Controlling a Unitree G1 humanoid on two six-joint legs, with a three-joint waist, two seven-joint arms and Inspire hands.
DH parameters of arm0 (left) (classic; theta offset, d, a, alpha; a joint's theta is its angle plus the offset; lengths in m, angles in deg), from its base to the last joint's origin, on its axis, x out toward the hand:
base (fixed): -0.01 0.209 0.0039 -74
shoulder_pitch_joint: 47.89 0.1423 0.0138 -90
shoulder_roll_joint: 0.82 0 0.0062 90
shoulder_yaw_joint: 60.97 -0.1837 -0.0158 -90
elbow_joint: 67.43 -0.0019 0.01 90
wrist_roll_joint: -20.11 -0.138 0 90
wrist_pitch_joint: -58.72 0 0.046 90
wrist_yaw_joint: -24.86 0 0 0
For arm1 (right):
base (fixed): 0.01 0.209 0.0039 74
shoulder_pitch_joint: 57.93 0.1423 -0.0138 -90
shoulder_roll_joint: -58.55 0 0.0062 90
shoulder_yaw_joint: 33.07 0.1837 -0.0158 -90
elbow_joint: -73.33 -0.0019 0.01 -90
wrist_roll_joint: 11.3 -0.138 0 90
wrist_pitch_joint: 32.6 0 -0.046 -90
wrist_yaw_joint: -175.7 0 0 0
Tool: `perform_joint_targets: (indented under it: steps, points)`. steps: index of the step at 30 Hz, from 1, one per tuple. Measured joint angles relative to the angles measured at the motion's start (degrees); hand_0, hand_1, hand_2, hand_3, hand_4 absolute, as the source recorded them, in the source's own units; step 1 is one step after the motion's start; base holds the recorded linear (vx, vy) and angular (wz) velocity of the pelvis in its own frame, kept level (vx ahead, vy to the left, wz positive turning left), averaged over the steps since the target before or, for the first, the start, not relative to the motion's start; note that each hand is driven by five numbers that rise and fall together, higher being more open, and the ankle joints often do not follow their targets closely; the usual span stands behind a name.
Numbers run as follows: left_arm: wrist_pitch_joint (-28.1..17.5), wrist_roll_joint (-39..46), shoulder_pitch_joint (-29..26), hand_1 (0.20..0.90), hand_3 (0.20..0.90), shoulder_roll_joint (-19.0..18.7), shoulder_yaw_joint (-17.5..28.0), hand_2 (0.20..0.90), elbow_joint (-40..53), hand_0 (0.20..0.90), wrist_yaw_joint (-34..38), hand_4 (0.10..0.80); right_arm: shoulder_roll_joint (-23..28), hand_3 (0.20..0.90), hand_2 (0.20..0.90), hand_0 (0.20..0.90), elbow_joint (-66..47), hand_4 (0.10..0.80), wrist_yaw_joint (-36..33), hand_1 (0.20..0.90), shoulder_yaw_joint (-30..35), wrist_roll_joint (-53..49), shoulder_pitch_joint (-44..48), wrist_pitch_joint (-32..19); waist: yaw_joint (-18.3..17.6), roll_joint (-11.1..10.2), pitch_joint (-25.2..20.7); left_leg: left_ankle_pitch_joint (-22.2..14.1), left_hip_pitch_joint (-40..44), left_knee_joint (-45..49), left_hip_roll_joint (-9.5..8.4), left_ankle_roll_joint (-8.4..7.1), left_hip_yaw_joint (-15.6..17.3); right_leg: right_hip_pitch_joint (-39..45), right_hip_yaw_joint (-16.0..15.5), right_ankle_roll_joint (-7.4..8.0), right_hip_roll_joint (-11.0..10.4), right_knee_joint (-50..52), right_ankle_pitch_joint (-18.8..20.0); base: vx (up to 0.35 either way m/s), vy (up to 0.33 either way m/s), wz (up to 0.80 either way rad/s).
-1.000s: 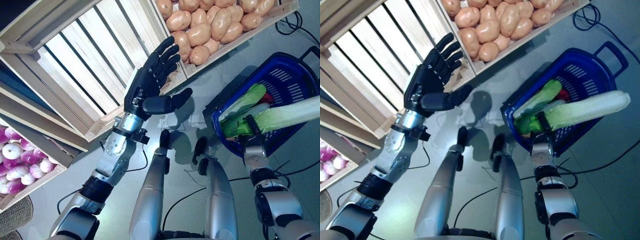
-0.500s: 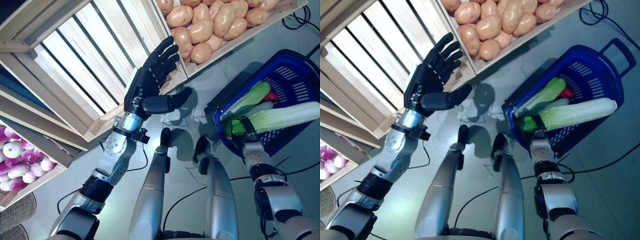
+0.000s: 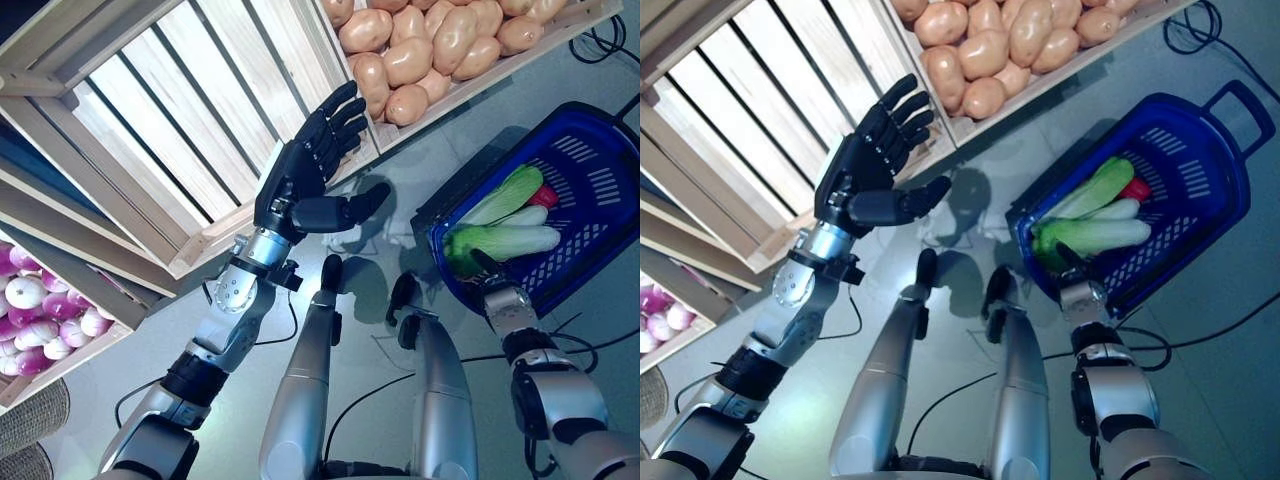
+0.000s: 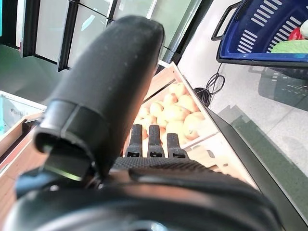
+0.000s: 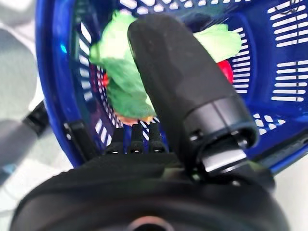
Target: Put vegetables into the basket
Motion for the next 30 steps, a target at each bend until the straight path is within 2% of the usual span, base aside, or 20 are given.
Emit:
perform_joint_targets:
  steps: [2,5,12,17,21,27,30]
  points:
    - [0.3,0.0,0.0,0.900,0.900,0.0,0.0,0.900,0.0,0.900,-0.1,0.800,0.1,0.900,0.900,0.900,1.8,0.800,-0.6,0.900,0.0,0.1,0.4,0.0,0.0,0.0,0.0,0.3,0.6,-0.1,0.00,-0.01,-0.3,0.7,-0.2,-0.28,0.1,-0.3,0.2,0.000,0.003,0.02]
    - [0.5,0.0,0.1,0.900,0.900,-0.1,0.0,0.900,0.0,0.900,-0.1,0.800,0.1,0.900,0.900,0.900,2.9,0.800,-1.8,0.900,0.0,0.5,0.3,-0.1,0.1,0.0,0.0,0.5,3.2,-1.9,0.06,-0.37,-0.8,3.4,-0.5,0.27,0.4,-2.2,0.5,0.001,0.034,0.01]
    - [1.1,1.1,1.1,0.900,0.900,-0.2,0.0,0.900,0.1,0.900,-0.3,0.800,-0.1,0.900,0.900,0.900,0.9,0.800,-4.1,0.900,-1.9,4.7,-1.8,-2.7,-0.5,0.0,0.0,2.4,13.9,-10.1,0.16,0.37,-0.6,13.6,0.2,1.41,1.3,-10.6,3.2,0.015,0.100,-0.10]
    - [1.9,4.7,4.2,0.900,0.900,-0.2,0.5,0.900,0.3,0.900,-0.4,0.800,-1.0,0.900,0.900,0.900,-10.4,0.800,-10.4,0.900,-2.7,12.1,-8.2,-7.1,-0.5,0.0,0.0,3.9,23.8,-17.4,1.03,1.47,1.2,23.3,1.4,2.27,2.1,-18.6,5.9,0.078,0.134,-0.16]
    - [4.5,7.5,7.1,0.900,0.900,-0.1,1.5,0.900,1.7,0.900,-1.5,0.800,-1.4,0.900,0.900,0.900,-21.4,0.800,-15.6,0.900,-6.4,20.4,-13.2,-9.1,-1.9,0.0,-0.1,5.3,29.3,-23.3,1.08,2.11,2.2,28.7,1.9,3.16,2.2,-24.8,7.9,0.114,0.166,-0.11]
    - [7.9,9.0,13.1,0.900,0.900,-0.1,2.6,0.900,2.3,0.900,-6.4,0.800,-5.4,0.900,0.900,0.900,-30.9,0.800,-15.8,0.900,-6.6,25.7,-23.7,-9.8,-2.2,0.1,-0.5,5.6,39.4,-30.1,0.94,3.02,4.0,38.8,2.9,4.52,2.3,-33.0,9.4,0.187,0.141,-0.12]
    - [11.3,8.7,17.1,0.900,0.900,-0.1,4.7,0.900,3.2,0.900,-8.8,0.800,-6.3,0.900,0.900,0.900,-37.5,0.800,-14.0,0.900,-8.4,31.9,-30.7,-9.4,-3.2,-0.3,-2.7,5.5,42.4,-32.8,0.74,3.22,4.8,42.0,3.0,5.06,2.3,-36.3,9.8,0.182,0.146,-0.07]
